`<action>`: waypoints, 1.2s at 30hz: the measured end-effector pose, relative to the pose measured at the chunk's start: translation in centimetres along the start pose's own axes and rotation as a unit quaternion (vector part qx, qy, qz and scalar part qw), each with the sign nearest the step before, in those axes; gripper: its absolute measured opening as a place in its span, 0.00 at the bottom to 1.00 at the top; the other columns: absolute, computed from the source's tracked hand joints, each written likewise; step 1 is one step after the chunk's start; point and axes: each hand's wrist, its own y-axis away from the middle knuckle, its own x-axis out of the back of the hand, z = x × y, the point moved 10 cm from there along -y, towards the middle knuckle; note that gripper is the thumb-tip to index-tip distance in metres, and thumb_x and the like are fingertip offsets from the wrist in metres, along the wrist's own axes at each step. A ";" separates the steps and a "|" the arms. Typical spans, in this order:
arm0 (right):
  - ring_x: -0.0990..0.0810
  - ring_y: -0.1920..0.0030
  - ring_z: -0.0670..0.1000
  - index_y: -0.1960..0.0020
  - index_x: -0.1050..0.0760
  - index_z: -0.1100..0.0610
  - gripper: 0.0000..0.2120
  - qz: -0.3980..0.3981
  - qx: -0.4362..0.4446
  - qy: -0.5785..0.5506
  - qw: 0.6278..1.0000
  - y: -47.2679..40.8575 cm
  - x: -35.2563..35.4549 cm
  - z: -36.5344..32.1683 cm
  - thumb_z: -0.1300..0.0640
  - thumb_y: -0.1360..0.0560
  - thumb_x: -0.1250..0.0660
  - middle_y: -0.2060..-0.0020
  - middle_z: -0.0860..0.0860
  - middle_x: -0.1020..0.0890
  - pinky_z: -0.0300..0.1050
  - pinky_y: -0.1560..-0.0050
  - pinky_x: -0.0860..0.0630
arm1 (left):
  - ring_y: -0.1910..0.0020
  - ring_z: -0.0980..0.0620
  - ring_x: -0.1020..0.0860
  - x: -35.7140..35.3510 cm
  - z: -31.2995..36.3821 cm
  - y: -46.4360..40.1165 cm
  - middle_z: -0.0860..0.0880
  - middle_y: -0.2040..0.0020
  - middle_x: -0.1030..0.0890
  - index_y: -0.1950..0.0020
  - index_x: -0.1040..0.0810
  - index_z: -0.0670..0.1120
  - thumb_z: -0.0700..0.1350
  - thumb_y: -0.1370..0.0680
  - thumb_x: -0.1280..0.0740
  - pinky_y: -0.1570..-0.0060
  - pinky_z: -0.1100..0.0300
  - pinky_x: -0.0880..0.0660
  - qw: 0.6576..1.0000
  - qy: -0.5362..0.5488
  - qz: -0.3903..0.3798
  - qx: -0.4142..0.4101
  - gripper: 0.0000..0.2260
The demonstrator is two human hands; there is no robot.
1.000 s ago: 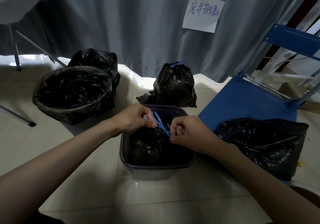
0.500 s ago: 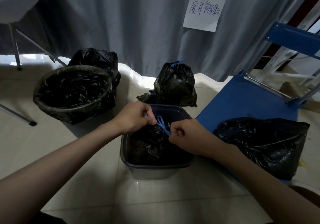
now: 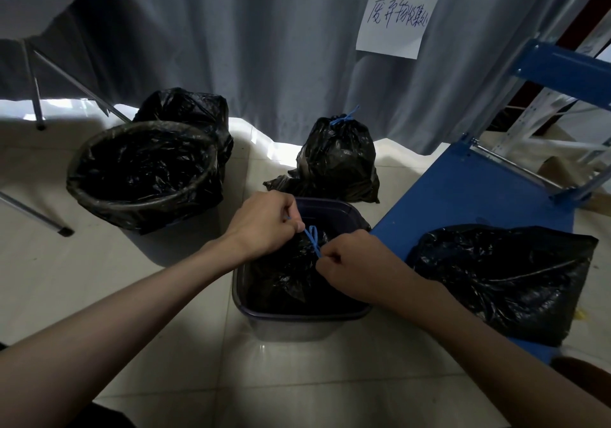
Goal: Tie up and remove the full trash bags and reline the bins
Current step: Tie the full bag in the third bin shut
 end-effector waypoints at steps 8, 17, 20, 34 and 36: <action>0.38 0.75 0.48 0.73 0.39 0.56 0.19 0.006 -0.027 0.052 0.998 0.4 0.1 -1.0 0.54 0.26 0.38 0.77 0.50 0.35 0.42 0.72 0.41 | 0.57 0.52 0.21 -0.6 0.5 0.6 0.58 0.65 0.21 0.62 0.22 0.52 0.47 0.27 0.28 0.56 0.54 0.24 1.000 -0.017 0.012 0.001 0.05; 0.36 0.72 0.46 0.70 0.38 0.55 0.18 0.018 -0.033 0.081 0.996 0.8 0.3 -1.4 0.53 0.24 0.39 0.73 0.48 0.33 0.41 0.72 0.41 | 0.55 0.50 0.20 -2.2 -0.7 0.9 0.57 0.64 0.22 0.63 0.24 0.52 0.47 0.27 0.29 0.58 0.55 0.25 0.999 -0.037 0.012 0.016 0.06; 0.36 0.71 0.47 0.70 0.39 0.54 0.18 0.060 -0.060 0.048 0.995 0.8 1.7 0.0 0.54 0.25 0.37 0.72 0.47 0.34 0.43 0.71 0.40 | 0.58 0.55 0.19 -1.4 -2.0 0.3 0.57 0.64 0.19 0.65 0.22 0.54 0.50 0.28 0.28 0.54 0.52 0.21 1.000 0.000 -0.011 0.025 0.06; 0.26 0.67 0.45 0.56 0.18 0.63 0.09 0.023 -0.183 -0.546 0.817 -0.3 -1.0 1.9 0.61 0.23 0.36 0.65 0.50 0.19 0.40 0.70 0.30 | 0.60 0.54 0.20 0.0 -3.6 0.7 0.57 0.65 0.20 0.68 0.23 0.54 0.51 0.29 0.27 0.55 0.53 0.22 0.999 0.000 0.002 0.044 0.10; 0.26 0.67 0.46 0.53 0.20 0.65 0.10 -0.017 -0.170 -0.542 0.822 -0.1 -1.8 1.2 0.62 0.22 0.38 0.61 0.51 0.17 0.40 0.71 0.31 | 0.57 0.53 0.20 -0.2 -4.0 0.7 0.58 0.64 0.20 0.67 0.23 0.53 0.51 0.28 0.27 0.56 0.55 0.23 0.998 -0.006 -0.002 0.058 0.09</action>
